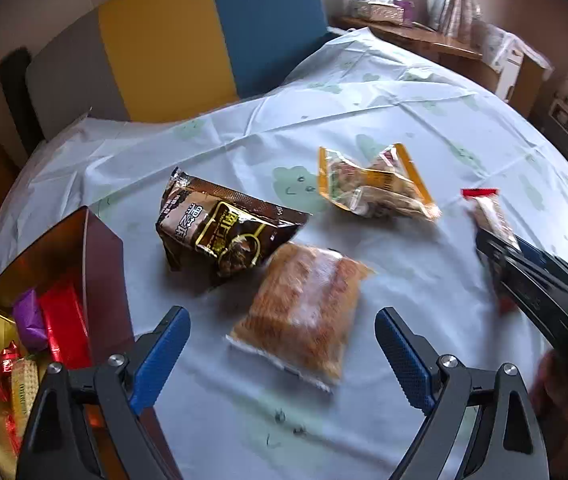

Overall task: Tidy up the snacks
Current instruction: 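Grasp the clear cake packet with the left tool and lift it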

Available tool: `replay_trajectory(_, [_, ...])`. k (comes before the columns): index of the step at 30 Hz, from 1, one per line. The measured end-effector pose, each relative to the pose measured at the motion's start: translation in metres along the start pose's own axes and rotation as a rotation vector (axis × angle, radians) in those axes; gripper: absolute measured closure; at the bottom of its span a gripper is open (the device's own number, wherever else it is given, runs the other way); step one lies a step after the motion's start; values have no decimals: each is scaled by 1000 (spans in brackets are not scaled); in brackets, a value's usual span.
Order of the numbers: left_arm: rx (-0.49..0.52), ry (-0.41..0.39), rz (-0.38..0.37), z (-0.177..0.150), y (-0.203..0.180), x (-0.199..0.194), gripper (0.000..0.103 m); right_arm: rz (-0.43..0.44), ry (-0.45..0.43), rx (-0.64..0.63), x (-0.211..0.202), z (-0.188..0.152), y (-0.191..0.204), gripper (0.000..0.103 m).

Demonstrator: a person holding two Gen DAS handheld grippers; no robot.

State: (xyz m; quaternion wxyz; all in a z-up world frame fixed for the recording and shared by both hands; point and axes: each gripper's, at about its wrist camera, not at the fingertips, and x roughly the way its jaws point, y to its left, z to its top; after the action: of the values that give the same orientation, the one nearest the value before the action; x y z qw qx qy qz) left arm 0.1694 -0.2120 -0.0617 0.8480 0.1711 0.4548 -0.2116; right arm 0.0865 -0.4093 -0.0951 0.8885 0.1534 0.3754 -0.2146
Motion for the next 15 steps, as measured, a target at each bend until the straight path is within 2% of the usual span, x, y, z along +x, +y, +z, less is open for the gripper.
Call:
replay_trajectory(4, [-26, 34, -35, 7, 1, 19, 9, 1, 0, 0, 1, 1, -1, 67])
replay_trajectory(11, [-37, 60, -5, 5, 0, 40, 9, 15, -4, 10, 1, 1, -2, 67])
replay_trajectory(15, [-73, 41, -29, 2, 3, 45, 15, 23, -6, 17, 1, 2, -3, 67])
